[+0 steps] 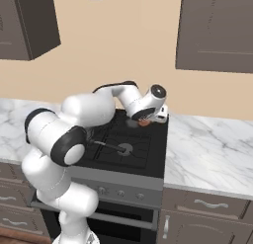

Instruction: Place the pan on the front left burner on the stove. Then place the tomato and the onion in the pan and turn on the front left burner.

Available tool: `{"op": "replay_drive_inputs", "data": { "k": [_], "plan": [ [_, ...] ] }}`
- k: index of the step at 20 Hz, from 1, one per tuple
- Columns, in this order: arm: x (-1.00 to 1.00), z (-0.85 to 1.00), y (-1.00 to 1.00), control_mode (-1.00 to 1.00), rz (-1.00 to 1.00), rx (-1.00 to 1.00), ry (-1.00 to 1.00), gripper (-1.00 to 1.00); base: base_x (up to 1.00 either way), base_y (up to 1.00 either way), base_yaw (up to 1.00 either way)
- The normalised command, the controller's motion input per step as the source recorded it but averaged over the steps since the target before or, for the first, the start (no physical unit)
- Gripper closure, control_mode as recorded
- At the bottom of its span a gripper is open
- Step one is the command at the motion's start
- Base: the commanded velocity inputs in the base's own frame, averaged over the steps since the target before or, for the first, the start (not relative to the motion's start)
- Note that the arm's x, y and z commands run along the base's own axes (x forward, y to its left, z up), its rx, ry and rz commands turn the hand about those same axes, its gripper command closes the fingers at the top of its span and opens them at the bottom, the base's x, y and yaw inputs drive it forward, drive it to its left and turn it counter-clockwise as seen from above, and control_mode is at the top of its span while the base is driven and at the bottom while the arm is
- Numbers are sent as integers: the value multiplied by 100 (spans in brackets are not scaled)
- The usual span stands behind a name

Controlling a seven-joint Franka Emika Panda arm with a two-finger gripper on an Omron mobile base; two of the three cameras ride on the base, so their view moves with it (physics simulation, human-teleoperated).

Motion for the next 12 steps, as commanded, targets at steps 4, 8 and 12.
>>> {"op": "replay_drive_inputs", "data": {
  "k": [4, 8, 12],
  "plan": [
    [-3, 41, 44, -100, -1, -7, 4, 100, 0, 0, 0],
    [-21, 24, 38, -100, 0, -6, 7, 100, 0, 0, 0],
    [-20, 11, 41, -100, 0, -7, 8, 100, 0, 0, 0]
  ]
}}
